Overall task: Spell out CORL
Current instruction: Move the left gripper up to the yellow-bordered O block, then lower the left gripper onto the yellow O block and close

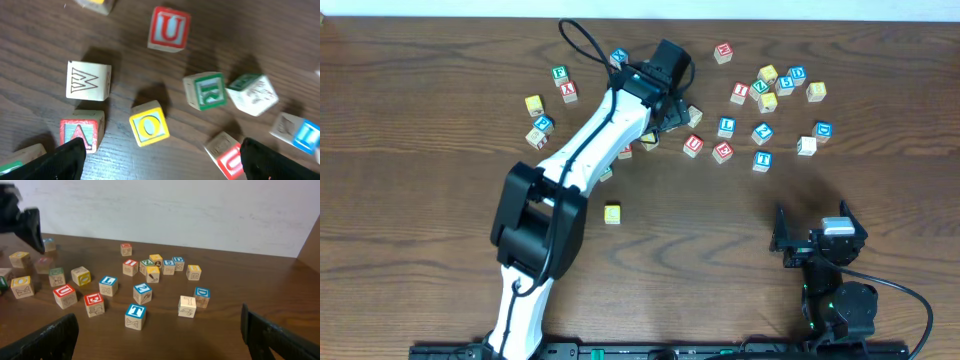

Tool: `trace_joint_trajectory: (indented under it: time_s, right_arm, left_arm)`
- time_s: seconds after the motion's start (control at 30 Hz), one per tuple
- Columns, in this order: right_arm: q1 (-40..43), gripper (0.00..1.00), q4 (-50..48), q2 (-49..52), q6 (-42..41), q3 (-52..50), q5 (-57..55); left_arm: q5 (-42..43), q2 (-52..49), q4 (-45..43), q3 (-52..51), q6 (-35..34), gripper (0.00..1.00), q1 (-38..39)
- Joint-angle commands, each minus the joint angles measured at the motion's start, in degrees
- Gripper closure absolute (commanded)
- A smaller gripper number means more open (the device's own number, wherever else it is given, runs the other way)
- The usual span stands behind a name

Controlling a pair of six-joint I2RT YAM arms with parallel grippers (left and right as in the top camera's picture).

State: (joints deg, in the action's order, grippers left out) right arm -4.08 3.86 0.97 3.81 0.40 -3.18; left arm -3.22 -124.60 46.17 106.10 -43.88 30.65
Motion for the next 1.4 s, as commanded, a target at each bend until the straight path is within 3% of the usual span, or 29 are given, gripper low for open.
trace_joint_trajectory:
  time_s: [0.0, 0.33, 0.53, 0.63, 0.7, 1.37]
  right_arm:
    - [0.35, 0.01, 0.22, -0.28, 0.11, -0.09, 0.15]
    - [0.33, 0.01, 0.22, -0.28, 0.11, -0.09, 0.17]
    - [0.33, 0.01, 0.22, -0.28, 0.11, -0.09, 0.15]
    - [0.33, 0.01, 0.22, -0.28, 0.11, -0.09, 0.15]
    - [0.35, 0.01, 0.22, -0.28, 0.11, -0.09, 0.15]
    - [0.33, 0.01, 0.22, -0.28, 0.11, -0.09, 0.15]
  left_arm:
    - [-1.97, -0.92, 0.26, 1.07, -3.61, 0.03, 0.35]
    - [-2.21, -0.92, -0.11, 0.98, -3.21, 0.03, 0.37]
    - [-2.23, -1.75, 0.52, -0.79, -9.57, 0.04, 0.39]
    - [-2.21, -2.69, 0.52, -1.01, -11.89, 0.16, 0.39]
    - [-2.19, -3.52, 0.5, -1.01, -12.94, 0.17, 0.39]
    - [-2.21, -7.67, 0.22, -1.01, -13.05, 0.21, 0.44]
